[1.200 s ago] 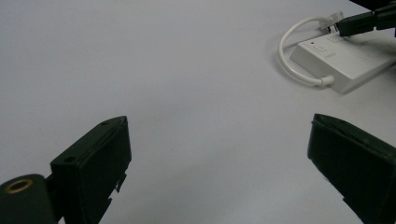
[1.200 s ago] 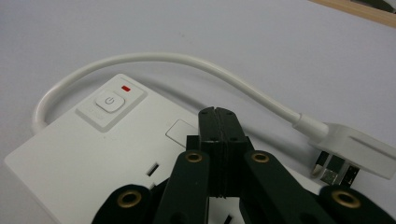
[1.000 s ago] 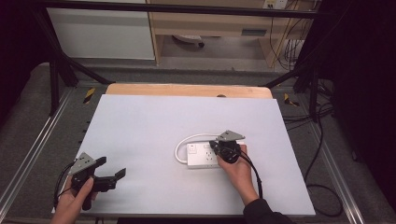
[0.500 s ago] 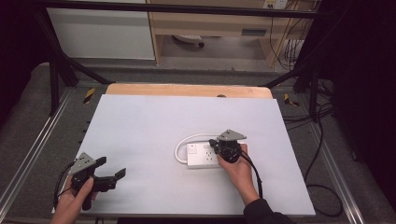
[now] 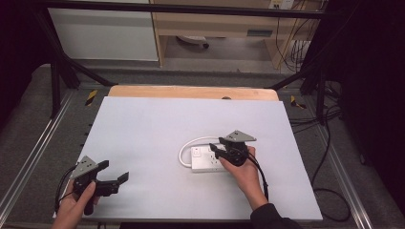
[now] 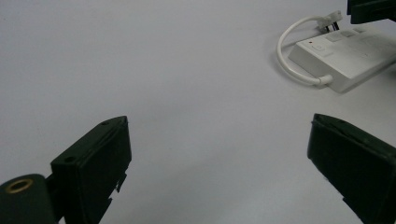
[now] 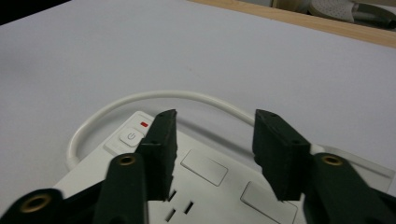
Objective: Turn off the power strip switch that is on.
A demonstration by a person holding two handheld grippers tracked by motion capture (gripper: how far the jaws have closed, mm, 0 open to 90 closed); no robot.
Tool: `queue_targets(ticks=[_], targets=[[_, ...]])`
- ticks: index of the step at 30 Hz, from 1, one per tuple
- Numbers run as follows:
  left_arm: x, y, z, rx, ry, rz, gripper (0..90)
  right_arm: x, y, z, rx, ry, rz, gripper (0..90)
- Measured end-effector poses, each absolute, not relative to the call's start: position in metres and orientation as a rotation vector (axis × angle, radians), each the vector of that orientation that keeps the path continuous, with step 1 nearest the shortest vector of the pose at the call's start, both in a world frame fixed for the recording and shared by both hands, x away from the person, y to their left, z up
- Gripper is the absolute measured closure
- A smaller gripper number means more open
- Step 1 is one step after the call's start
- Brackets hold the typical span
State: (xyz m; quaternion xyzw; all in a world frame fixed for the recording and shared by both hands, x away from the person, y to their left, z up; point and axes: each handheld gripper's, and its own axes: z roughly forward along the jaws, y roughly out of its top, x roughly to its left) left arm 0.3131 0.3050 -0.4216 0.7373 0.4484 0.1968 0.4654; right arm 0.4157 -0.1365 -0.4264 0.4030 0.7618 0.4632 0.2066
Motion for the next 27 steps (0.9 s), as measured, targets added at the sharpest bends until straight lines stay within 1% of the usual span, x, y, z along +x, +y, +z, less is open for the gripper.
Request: queue_targets(ticks=[1, 4, 8, 13, 17, 20, 27], targets=[[0.313, 0.305, -0.422, 1.811, 1.101, 0.483, 6.2, 0.416, -0.137, -0.426, 1.133, 2.117, 1.286, 39.0], [0.313, 0.305, -0.422, 1.813, 1.101, 0.482, 6.2, 0.416, -0.138, -0.424, 1.147, 2.107, 1.284, 30.7], [0.313, 0.305, -0.422, 1.813, 1.103, 0.481, 6.2, 0.416, -0.14, -0.42, 1.166, 2.104, 1.282, 16.4], [0.313, 0.305, -0.422, 1.811, 1.107, 0.478, 6.2, 0.413, -0.14, -0.413, 1.161, 2.091, 1.256, 4.4], [0.314, 0.305, -0.423, 1.812, 1.114, 0.478, 6.2, 0.41, -0.139, -0.405, 1.124, 2.072, 1.262, 2.7], [0.313, 0.305, -0.422, 1.811, 1.112, 0.48, 6.2, 0.41, -0.14, -0.404, 1.106, 2.064, 1.266, 5.6], [0.314, 0.309, -0.422, 1.791, 1.131, 0.488, 6.1, 0.407, -0.146, -0.393, 1.098, 2.062, 1.277, 2.6]])
